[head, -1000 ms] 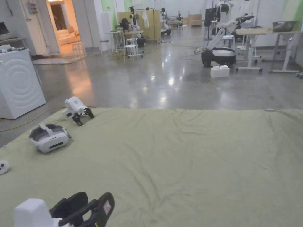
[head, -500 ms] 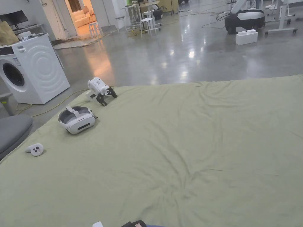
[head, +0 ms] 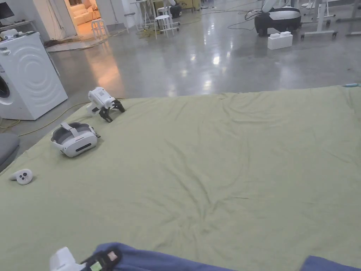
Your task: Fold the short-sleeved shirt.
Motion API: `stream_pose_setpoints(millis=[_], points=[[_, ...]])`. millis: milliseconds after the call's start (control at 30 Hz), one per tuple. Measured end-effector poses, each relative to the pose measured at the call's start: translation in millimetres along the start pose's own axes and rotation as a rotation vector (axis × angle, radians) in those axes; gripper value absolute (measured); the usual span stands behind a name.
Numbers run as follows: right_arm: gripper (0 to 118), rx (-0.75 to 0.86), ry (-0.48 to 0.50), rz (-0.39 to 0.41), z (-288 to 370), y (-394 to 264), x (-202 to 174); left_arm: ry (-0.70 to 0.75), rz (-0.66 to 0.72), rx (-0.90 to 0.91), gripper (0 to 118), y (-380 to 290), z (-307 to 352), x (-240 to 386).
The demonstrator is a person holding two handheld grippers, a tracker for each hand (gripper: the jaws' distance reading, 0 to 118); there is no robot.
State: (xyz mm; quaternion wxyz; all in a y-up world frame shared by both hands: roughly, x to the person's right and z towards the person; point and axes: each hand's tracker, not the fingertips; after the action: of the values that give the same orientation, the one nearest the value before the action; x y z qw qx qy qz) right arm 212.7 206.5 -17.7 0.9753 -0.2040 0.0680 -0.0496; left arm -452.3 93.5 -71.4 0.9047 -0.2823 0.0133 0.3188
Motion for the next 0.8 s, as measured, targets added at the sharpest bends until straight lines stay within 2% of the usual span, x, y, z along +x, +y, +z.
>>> stream_pose_setpoints(millis=[67,133,167,267,333,500,533,567,600,633,667,700,767,800], points=[[0,-0.006,0.008,-0.017,-2,-2,0,0.064,-0.184,-0.013,7,8,12,32],[0,-0.011,0.006,-0.033,-4,-5,0,0.057,-0.37,0.002,7,-3,17,81],[0,-0.015,0.005,-0.042,-4,-5,-2,0.042,-0.42,-0.004,8,-13,15,106],[0,-0.019,0.005,-0.062,-2,-7,-2,-0.087,-0.504,-0.05,8,-63,-4,178],[0,-0.021,0.009,-0.064,2,-8,-3,-0.12,-0.585,-0.146,8,-103,-29,221],[0,-0.015,-0.024,-0.068,16,-11,4,-0.132,-0.689,-0.323,8,-182,-95,258],[0,-0.016,-0.034,-0.072,18,-12,7,-0.099,-0.676,-0.296,14,-189,-103,260],[0,-0.02,-0.041,-0.077,19,-13,9,-0.114,-0.671,-0.327,26,-191,-108,260],[0,-0.023,-0.047,-0.083,20,-15,12,-0.185,-0.63,-0.347,45,-189,-110,258],[0,-0.028,-0.051,-0.09,19,-17,15,-0.213,-0.594,-0.341,72,-183,-107,254],[0,-0.036,-0.052,-0.096,19,-18,17,-0.241,-0.568,-0.347,83,-178,-99,254],[0,-0.038,-0.054,-0.099,20,-19,19,-0.271,-0.539,-0.353,86,-169,-88,252],[0,-0.032,-0.053,-0.112,22,-22,20,-0.285,-0.49,-0.215,86,-146,-64,239],[0,-0.033,-0.045,-0.12,23,-23,21,-0.243,-0.406,-0.152,85,-138,-56,230]])
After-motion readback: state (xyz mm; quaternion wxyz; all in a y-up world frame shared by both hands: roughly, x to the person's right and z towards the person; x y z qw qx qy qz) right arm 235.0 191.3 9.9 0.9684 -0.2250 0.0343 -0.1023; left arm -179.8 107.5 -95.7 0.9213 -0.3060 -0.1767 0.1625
